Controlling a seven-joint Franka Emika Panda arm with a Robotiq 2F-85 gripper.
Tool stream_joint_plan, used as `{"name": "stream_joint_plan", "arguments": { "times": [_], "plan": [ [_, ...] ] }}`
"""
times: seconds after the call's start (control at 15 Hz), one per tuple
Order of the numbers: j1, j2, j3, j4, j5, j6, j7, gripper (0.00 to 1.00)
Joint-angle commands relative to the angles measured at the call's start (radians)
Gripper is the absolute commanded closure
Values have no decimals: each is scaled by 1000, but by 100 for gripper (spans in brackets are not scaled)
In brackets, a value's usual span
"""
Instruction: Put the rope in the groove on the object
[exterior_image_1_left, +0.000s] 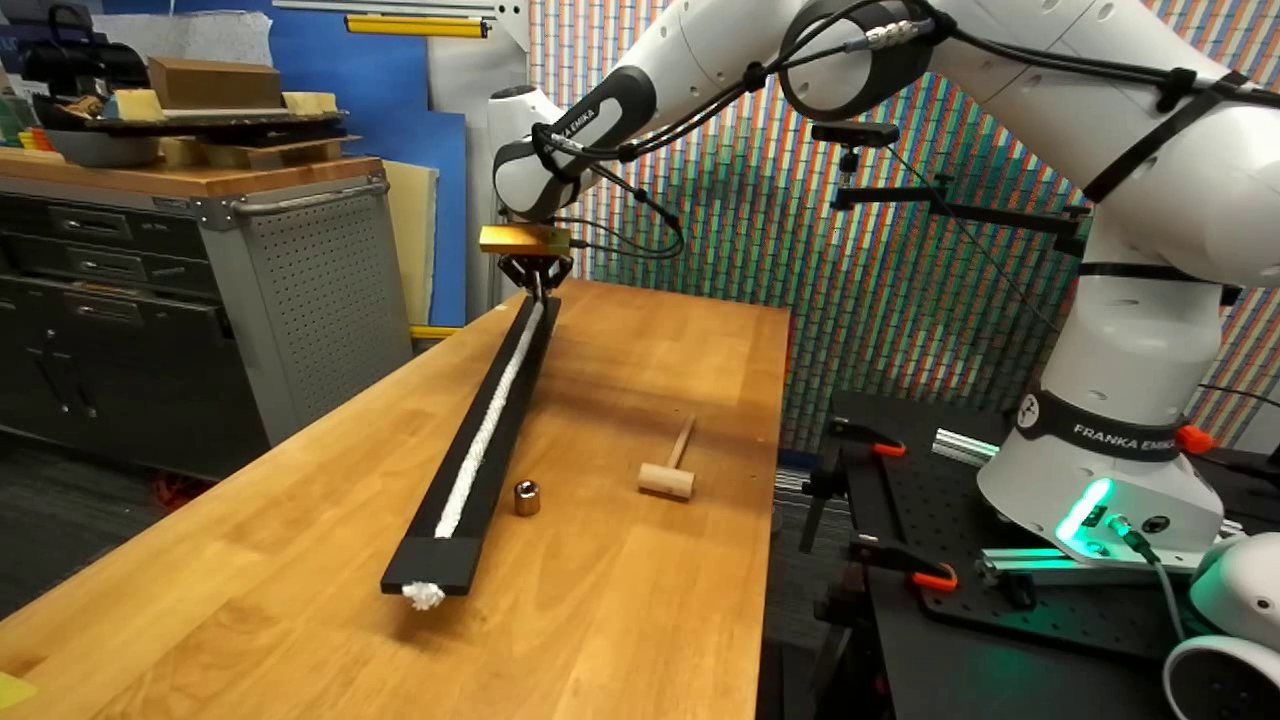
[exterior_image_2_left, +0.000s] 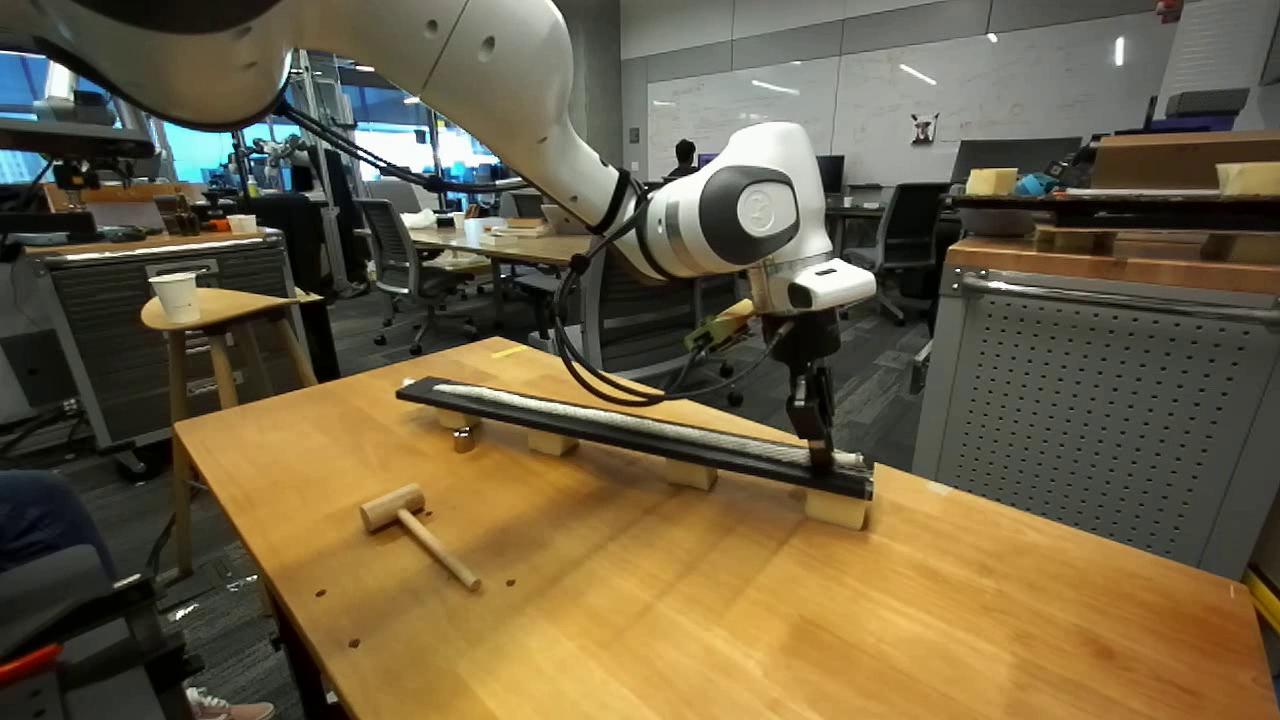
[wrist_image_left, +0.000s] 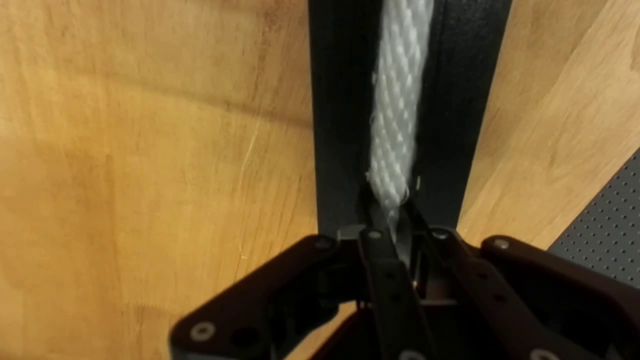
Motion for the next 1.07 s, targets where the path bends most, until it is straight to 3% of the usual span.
{"name": "stream_joint_plan", "arguments": {
  "times": [0.0, 0.07, 0.13, 0.73, 1.0],
  "plan": [
    [-12, 37, -6, 71, -11, -29, 12, 97],
    [-13, 38, -5, 73, -9, -29, 13, 97],
    [-13, 38, -5, 73, -9, -31, 13, 72],
    [-24, 32, -3, 83, -6, -29, 15, 3],
    [-24, 22, 2, 87, -6, -36, 4, 0]
  ]
}}
